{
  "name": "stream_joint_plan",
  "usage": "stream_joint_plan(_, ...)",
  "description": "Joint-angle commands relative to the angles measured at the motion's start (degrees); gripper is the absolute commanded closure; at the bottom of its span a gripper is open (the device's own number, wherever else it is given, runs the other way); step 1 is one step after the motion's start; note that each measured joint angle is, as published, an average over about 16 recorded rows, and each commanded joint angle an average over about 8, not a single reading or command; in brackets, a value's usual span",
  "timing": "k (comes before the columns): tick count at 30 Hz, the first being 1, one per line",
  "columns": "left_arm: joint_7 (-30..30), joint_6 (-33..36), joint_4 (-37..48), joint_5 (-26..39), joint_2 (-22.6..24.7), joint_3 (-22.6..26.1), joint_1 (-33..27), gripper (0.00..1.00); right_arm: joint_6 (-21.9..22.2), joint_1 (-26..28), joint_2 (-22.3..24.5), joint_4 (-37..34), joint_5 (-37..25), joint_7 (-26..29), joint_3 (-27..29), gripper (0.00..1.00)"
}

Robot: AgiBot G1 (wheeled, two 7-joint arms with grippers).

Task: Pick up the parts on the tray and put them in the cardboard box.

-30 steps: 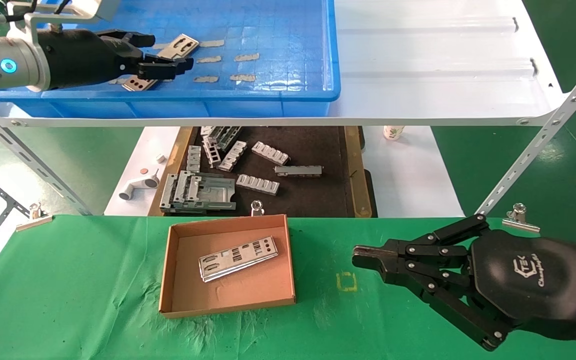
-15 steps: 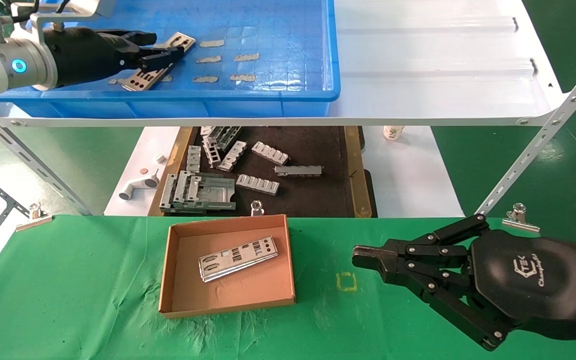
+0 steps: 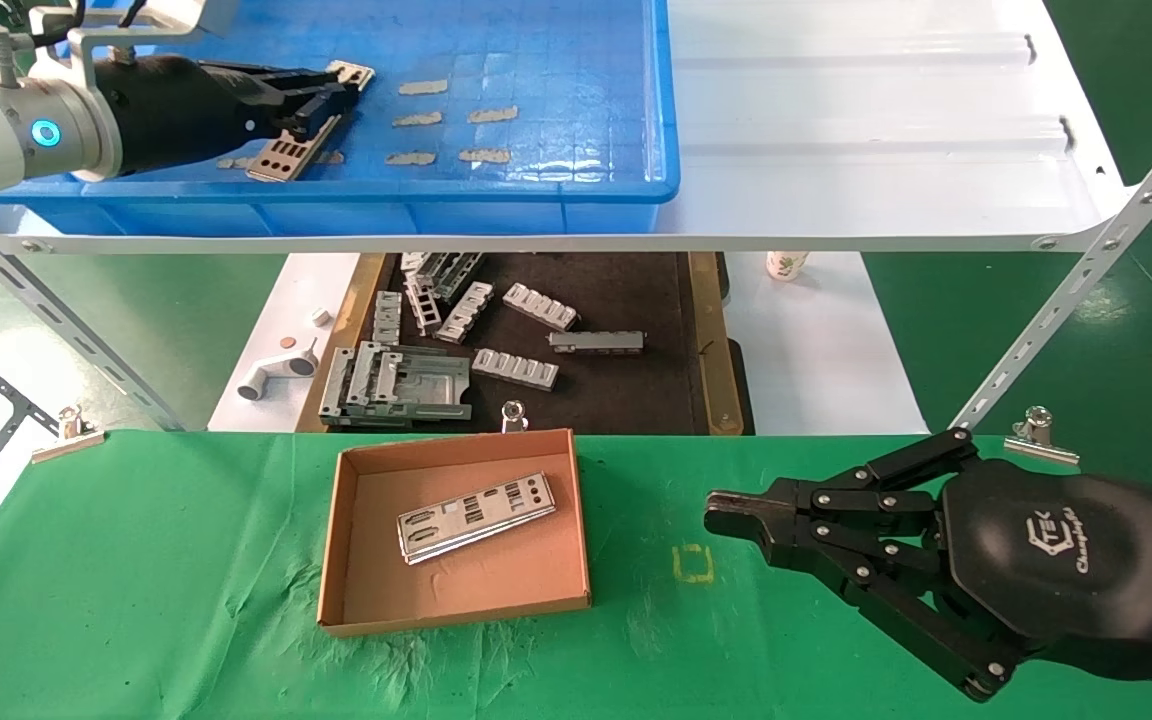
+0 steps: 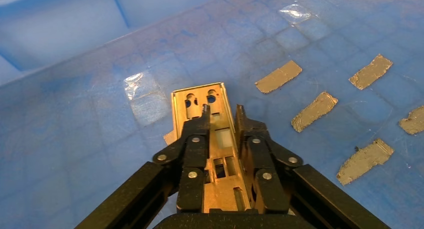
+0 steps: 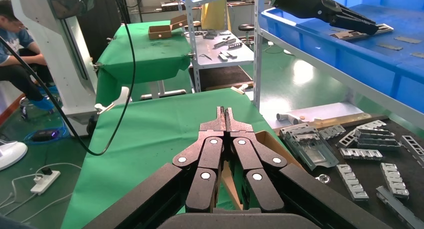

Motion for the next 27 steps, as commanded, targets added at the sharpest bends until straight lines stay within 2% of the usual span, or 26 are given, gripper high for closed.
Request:
stream_joint_plan(1,0.04,-0.01,0.00,-0.01,-0.01,-0.01,-0.01,1.00,0.00,0.00,0.00,0.00,0.00,0.00,0.00,1.00)
stream_joint_plan(12,0.92,1.02,-0.57,-0.58,-0.48,-0.41,-0.52,1.00,0.00,0.00,0.00,0.00,0.00,0.00,0.00,1.00)
stream_joint_plan(13,1.04,1.06,-0.61,-0.64,-0.52,-0.45,-0.56,0.93,0.00,0.00,0.00,0.00,0.00,0.00,0.00,1.00)
stream_joint_plan(20,0.91,1.32,-0.20,-1.27,-0.89,-0.89,-0.82,0.06,0.00,0.00,0.00,0.00,0.00,0.00,0.00,1.00)
stream_joint_plan(21,0.65,1.36,-0.01,-1.37,-0.95,-0.97,-0.86,0.00,0.00,0.00,0.00,0.00,0.00,0.00,0.00,1.00)
stream_joint_plan(27,-1.44,1.41,1.13,-1.79,-1.09,-1.25,-1.11,0.00,0.00,0.00,0.00,0.00,0.00,0.00,0.00,1.00)
